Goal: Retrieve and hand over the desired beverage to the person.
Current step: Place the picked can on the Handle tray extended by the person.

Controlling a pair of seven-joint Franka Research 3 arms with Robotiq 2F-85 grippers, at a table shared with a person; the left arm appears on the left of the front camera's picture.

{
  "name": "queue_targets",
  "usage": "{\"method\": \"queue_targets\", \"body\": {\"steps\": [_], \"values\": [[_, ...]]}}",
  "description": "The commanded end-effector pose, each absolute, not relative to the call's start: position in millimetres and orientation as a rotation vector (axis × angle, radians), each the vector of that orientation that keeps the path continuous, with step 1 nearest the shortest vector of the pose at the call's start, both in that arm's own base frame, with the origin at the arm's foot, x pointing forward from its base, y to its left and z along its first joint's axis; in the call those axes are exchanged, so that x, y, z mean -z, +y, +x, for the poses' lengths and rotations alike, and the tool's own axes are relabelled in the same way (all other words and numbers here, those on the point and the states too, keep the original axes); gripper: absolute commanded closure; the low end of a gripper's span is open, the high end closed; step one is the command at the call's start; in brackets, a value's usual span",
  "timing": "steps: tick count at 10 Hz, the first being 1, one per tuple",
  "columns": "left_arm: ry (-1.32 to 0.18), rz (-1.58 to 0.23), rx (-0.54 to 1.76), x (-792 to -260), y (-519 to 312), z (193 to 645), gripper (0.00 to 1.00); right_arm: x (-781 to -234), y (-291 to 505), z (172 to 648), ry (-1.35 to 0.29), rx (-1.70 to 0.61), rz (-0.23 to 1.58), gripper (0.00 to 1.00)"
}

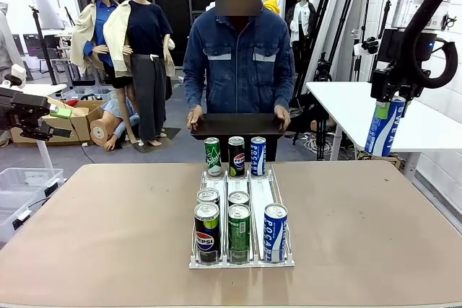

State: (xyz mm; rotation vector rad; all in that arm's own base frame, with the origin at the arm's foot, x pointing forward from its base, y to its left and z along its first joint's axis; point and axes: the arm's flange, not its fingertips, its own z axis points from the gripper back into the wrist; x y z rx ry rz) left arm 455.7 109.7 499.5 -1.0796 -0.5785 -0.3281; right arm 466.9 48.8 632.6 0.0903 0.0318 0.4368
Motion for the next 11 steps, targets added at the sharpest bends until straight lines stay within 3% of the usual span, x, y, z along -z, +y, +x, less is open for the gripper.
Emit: {"method": "queue_targets", "body": {"steps": [1,11], "values": [[-0.582,-1.086,0.326,-501.2,110.4,455.1,0.00,-637.1,50.2,467.0,0.028,-0.432,0.083,1.00],[-0.582,-1.086,0.326,-501.2,110.4,455.1,0.00,-637.1,50.2,467.0,0.028,-0.432,0.083,1.00]]}}
